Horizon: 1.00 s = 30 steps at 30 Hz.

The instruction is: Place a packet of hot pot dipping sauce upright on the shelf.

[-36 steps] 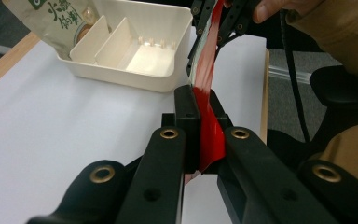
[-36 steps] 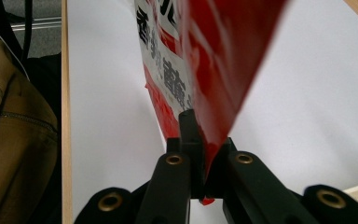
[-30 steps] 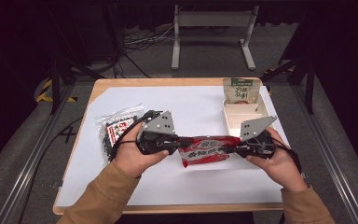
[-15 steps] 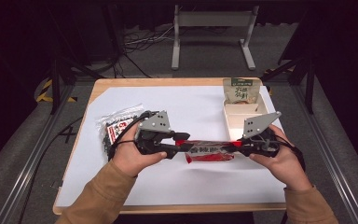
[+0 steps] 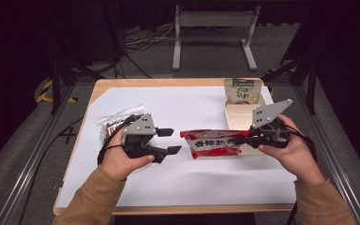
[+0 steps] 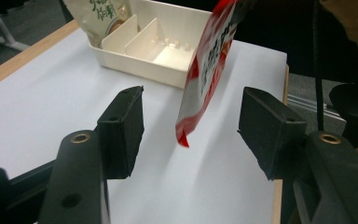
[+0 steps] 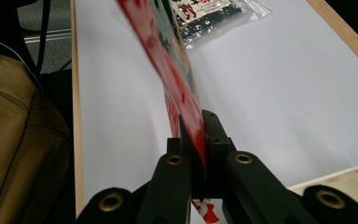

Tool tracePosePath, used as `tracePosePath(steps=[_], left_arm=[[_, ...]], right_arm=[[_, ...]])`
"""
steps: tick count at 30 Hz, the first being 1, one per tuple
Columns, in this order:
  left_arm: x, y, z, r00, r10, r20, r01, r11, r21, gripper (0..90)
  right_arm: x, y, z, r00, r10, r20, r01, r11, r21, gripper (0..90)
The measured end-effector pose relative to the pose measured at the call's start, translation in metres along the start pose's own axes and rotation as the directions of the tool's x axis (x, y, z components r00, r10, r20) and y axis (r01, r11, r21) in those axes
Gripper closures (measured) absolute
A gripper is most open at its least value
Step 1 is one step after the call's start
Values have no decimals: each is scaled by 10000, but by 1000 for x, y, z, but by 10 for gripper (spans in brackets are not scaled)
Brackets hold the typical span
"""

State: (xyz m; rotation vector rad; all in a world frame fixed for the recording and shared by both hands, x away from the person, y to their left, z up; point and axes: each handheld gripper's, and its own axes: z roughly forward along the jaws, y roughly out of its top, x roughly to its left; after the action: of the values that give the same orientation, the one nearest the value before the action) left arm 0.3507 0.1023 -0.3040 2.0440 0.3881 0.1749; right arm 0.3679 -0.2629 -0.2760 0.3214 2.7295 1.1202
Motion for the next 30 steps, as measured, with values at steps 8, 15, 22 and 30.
tracePosePath(steps=[8, 15, 22, 30], left_arm=[[7, -14, -7, 9982, -356, -482, 371, 9988, 304, 354], [12, -26, -15, 9952, -702, -683, 715, 9973, 164, 331], [16, -36, -21, 9920, -958, -817, 965, 9953, 53, 310], [19, -41, -26, 9884, -1142, -997, 1152, 9933, 45, 299]], right_arm=[[-11, 9, -14, 9998, 91, 172, -92, 9999, 96, 899], [-19, 15, -25, 9992, 171, 351, -172, 9999, 20, 900], [-29, 16, -33, 9974, 438, 569, -429, 9990, -156, 900], [-45, 12, -40, 9928, 805, 888, -785, 9966, -265, 900]])
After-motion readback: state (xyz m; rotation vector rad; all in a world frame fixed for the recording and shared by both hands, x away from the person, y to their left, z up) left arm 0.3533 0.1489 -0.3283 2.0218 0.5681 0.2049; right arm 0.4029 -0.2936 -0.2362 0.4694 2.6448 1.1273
